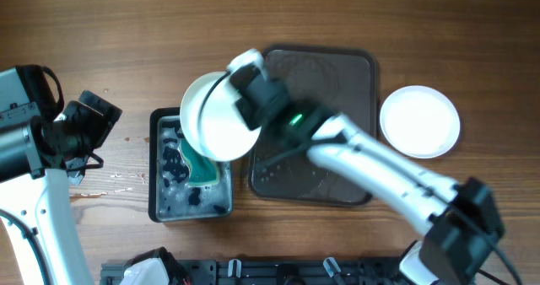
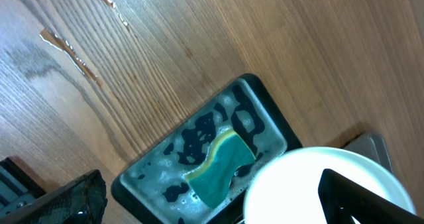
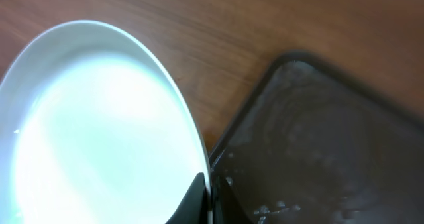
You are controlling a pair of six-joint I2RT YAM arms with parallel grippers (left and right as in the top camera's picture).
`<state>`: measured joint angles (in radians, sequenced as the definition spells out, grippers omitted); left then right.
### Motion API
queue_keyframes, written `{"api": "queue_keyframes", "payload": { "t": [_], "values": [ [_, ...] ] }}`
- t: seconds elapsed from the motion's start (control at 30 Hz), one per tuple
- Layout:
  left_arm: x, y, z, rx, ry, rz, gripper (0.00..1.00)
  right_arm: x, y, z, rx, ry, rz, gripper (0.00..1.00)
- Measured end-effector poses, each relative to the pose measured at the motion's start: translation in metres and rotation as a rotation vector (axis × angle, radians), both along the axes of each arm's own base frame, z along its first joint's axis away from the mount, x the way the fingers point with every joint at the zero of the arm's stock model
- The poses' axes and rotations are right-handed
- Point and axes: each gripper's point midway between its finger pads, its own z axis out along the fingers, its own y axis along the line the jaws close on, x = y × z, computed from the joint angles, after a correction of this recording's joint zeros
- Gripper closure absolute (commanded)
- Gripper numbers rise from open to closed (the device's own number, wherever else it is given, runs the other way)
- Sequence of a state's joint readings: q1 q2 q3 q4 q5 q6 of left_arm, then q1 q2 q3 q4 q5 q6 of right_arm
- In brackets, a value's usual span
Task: Clean dirty plates on tray and stack at the side
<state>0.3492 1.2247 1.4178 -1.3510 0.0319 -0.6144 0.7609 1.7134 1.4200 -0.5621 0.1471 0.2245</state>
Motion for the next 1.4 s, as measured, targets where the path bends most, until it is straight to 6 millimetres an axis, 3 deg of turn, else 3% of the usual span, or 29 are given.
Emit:
{"api": "queue_keyframes", "payload": {
  "t": [0.1,0.17,0.23,0.27,0.4,0.43,0.47,0.6,0.7,0.73,0.77,0.9,1.03,1.07,1.13,1.2,1.3,1.4],
  "values": [
    [0.000,0.000,0.000,0.000,0.000,0.000,0.00,0.029,-0.055,0.035,0.248,0.100,-0.087,0.96],
    [0.000,0.000,0.000,0.000,0.000,0.000,0.00,0.048,-0.122,0.065,0.381,0.111,-0.207,0.96],
    [0.000,0.000,0.000,0.000,0.000,0.000,0.00,0.057,-0.192,0.074,0.441,0.130,-0.360,0.96],
    [0.000,0.000,0.000,0.000,0.000,0.000,0.00,0.058,-0.233,0.069,0.452,0.154,-0.463,0.96],
    [0.000,0.000,0.000,0.000,0.000,0.000,0.00,0.036,-0.356,0.023,0.457,0.313,-0.831,0.96],
    [0.000,0.000,0.000,0.000,0.000,0.000,0.00,0.031,-0.369,0.015,0.455,0.340,-0.875,0.96],
    [0.000,0.000,0.000,0.000,0.000,0.000,0.00,0.016,-0.405,-0.012,0.458,0.421,-0.996,0.95],
    [0.000,0.000,0.000,0.000,0.000,0.000,0.00,-0.023,-0.430,-0.080,0.418,0.626,-1.141,0.96],
    [0.000,0.000,0.000,0.000,0.000,0.000,0.00,-0.048,-0.433,-0.116,0.339,0.723,-1.206,0.95],
    [0.000,0.000,0.000,0.000,0.000,0.000,0.00,-0.052,-0.434,-0.119,0.320,0.731,-1.220,0.87],
    [0.000,0.000,0.000,0.000,0.000,0.000,0.00,-0.055,-0.437,-0.120,0.301,0.735,-1.235,0.57],
    [0.000,0.000,0.000,0.000,0.000,0.000,0.00,-0.064,-0.434,-0.120,0.281,0.774,-1.239,0.52],
    [0.000,0.000,0.000,0.000,0.000,0.000,0.00,-0.061,-0.403,-0.102,0.281,0.765,-1.097,0.54],
    [0.000,0.000,0.000,0.000,0.000,0.000,0.00,-0.056,-0.384,-0.086,0.276,0.720,-1.008,0.57],
    [0.000,0.000,0.000,0.000,0.000,0.000,0.00,-0.044,-0.327,-0.042,0.269,0.590,-0.756,0.59],
    [0.000,0.000,0.000,0.000,0.000,0.000,0.00,-0.045,-0.270,-0.013,0.254,0.506,-0.532,0.58],
    [0.000,0.000,0.000,0.000,0.000,0.000,0.00,-0.064,-0.167,0.003,0.203,0.449,-0.148,0.53],
    [0.000,0.000,0.000,0.000,0.000,0.000,0.00,-0.072,-0.111,0.000,0.178,0.418,0.005,0.54]
  ]
}}
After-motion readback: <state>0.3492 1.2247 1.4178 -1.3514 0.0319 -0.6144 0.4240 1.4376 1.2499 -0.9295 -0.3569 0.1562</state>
